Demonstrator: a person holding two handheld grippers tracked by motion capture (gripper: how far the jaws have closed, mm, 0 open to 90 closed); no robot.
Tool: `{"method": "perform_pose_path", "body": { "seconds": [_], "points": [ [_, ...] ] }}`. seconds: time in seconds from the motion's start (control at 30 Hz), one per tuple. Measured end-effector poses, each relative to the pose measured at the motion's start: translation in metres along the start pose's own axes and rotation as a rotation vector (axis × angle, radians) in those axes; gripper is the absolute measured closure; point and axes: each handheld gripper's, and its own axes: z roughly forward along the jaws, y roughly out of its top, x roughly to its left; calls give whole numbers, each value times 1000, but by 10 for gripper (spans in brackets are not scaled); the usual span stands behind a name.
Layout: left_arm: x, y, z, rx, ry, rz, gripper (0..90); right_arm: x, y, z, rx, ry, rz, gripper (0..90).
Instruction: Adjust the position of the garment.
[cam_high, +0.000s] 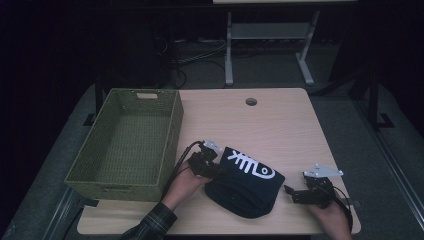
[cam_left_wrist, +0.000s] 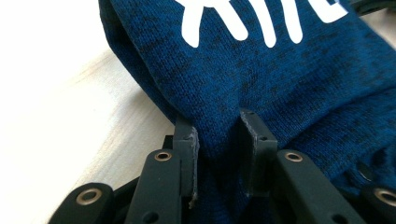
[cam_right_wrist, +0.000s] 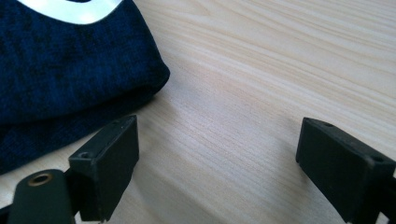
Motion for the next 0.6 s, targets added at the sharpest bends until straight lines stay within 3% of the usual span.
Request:
{"method": "perform_pose_path", "body": {
  "seconds": [0.2,0.6],
  "points": [
    [-7,11,-12,-10,-11,6,712,0,0,0,0,0,-1,129],
    [-25,49,-47,18,-31,84,716,0,0,0,-1,2,-4,130]
  ]
}}
